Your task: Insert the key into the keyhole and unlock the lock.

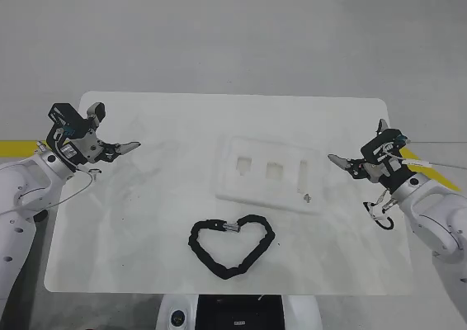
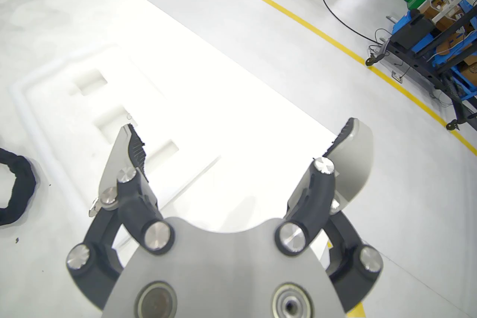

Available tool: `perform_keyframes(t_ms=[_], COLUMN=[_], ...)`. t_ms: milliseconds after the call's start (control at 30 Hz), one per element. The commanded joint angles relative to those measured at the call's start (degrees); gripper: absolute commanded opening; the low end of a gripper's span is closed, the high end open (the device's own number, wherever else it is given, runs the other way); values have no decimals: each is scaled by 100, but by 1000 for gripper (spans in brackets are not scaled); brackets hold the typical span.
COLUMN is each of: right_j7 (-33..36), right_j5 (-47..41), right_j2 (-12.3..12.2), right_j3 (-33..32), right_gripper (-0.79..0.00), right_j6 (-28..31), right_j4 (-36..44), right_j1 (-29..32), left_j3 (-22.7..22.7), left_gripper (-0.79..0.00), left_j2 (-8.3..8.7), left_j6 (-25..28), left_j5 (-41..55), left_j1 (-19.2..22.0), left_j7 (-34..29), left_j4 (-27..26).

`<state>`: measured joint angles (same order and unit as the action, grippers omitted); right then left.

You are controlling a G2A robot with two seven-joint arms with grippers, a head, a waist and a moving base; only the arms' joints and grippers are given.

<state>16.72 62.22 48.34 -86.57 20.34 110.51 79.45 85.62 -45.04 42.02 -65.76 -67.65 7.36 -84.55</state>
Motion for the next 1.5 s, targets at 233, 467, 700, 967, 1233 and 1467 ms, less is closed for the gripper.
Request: perform_keyframes(t_ms=[233,467,700,967,1233,1467], right_j7=[845,2514,3907,4820,5003,5003], right_j5=[-405,-1638,-2637,-2914,-3046,-3046], right_j2=[25,70,138,224,278,278], right_j3=[93,380,940,1648,1908,1908], right_gripper=[0,0,0,0,0,0], right_j6=[83,-323,-811,-977,-1319,-1319], right_j4=[142,352,435,101,-118,-118], right_j1=[-104,-437,-843,-1505,-1684,-1684], left_j3=[0,0,0,0,0,0], left_gripper=[0,0,0,0,0,0], left_j2=[0,0,0,0,0,0], left_j6=[0,0,0,0,0,0], left_j5=[0,0,0,0,0,0], left_j1=[0,0,0,0,0,0], left_j7=[0,0,0,0,0,0], left_j4=[0,0,0,0,0,0])
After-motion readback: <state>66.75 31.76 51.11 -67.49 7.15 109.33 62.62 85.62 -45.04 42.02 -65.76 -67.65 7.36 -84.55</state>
